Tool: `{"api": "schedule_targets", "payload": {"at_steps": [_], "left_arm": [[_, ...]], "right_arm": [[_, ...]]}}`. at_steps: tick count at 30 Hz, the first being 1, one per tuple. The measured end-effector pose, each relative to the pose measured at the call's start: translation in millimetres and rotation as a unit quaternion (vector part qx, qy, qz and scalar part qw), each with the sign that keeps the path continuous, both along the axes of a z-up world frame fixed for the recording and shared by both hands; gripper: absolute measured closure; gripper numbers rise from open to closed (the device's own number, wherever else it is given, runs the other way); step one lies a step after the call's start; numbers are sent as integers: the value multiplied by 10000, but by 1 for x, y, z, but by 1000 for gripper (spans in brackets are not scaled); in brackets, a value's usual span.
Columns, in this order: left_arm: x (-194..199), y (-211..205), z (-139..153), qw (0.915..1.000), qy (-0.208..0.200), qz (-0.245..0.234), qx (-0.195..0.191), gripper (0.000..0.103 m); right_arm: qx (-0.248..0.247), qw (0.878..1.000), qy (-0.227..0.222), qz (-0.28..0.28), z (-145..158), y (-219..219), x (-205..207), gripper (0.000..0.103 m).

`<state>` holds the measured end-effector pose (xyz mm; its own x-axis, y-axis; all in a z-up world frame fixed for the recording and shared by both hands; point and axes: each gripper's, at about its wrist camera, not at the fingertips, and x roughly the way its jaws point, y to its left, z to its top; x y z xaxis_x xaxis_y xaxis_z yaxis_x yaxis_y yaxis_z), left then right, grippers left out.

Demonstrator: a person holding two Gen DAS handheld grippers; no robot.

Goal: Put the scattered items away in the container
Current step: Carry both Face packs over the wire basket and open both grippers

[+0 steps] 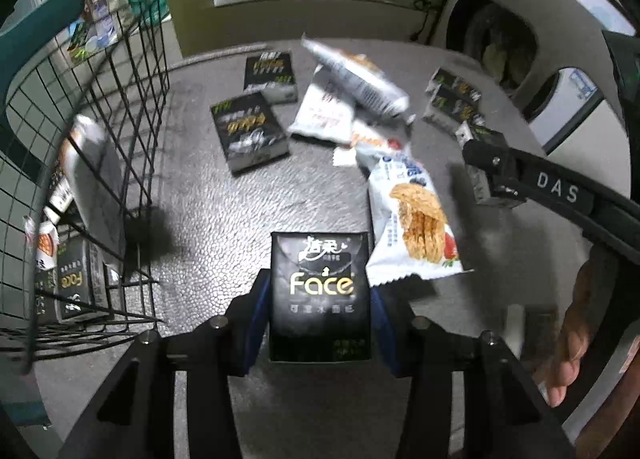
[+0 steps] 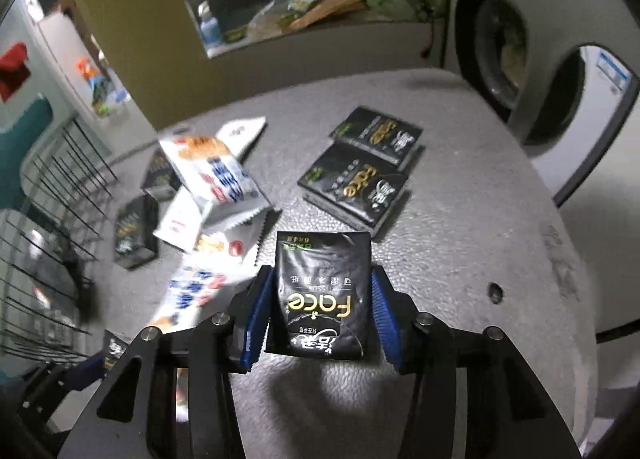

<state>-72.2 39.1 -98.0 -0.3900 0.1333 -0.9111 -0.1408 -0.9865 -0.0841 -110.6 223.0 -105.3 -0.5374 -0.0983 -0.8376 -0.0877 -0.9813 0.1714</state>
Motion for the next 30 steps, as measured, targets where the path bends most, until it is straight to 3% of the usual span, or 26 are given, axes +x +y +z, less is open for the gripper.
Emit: {"api": "schedule_targets", "payload": {"at_steps": [12,15,22,26,30], "left_arm": [[7,-21,80,9983,510,221,167,51],[7,-37,101,9973,581,364,260,51],[7,-101,158,9916,1005,818,3,51],[-1,-150,160,9884,1000,1088,-349,51],[-9,-191,132,9881,603,1330,-488,51]], "right_arm": [[-496,9972,536,175,68,-19,30,56],[-574,9955,659,377,90,-35,36,56],[-762,9886,705,1094,127,-98,34,56],[-698,9794,606,1796,134,-157,29,55],[-633,9700,367,2318,121,-210,24,55]]}}
